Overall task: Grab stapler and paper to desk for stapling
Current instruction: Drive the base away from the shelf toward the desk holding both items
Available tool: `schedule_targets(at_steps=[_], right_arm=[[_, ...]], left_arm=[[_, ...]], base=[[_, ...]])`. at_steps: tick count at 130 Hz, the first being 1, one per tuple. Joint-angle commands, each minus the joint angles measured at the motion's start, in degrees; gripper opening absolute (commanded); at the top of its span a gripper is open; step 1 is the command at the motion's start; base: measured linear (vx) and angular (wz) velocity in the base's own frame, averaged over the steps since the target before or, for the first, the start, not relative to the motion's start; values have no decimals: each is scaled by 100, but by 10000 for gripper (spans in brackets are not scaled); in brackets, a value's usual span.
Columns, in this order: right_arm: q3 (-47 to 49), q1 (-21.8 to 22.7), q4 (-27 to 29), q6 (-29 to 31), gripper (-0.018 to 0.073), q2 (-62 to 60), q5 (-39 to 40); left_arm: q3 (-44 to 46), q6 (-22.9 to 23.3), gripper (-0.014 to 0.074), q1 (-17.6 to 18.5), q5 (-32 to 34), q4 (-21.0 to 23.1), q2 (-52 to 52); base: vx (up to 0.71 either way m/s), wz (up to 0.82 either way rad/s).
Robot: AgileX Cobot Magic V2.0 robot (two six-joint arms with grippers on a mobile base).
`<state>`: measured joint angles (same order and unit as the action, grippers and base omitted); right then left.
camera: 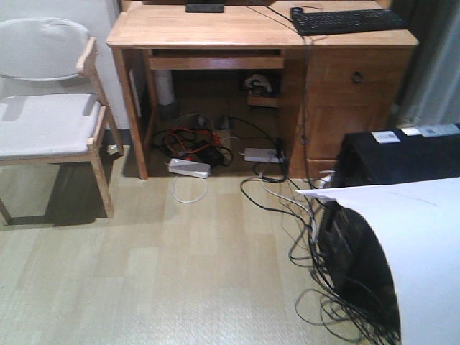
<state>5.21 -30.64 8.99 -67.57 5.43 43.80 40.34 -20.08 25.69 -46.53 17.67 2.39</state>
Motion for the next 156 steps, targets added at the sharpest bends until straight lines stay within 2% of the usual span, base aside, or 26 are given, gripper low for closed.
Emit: schedule_targets(at_steps=[1,94,156], right_arm=[[161,33,-113,83,-6,66,241],[161,33,-113,83,-6,66,246],[161,33,-113,83,-6,66,244]], left_arm=[[140,-1,-6,-4,660,143,114],[140,-1,-6,-4,660,143,114],[140,-1,-6,-4,660,143,114]], base=[[27,23],[32,21],[40,-10]])
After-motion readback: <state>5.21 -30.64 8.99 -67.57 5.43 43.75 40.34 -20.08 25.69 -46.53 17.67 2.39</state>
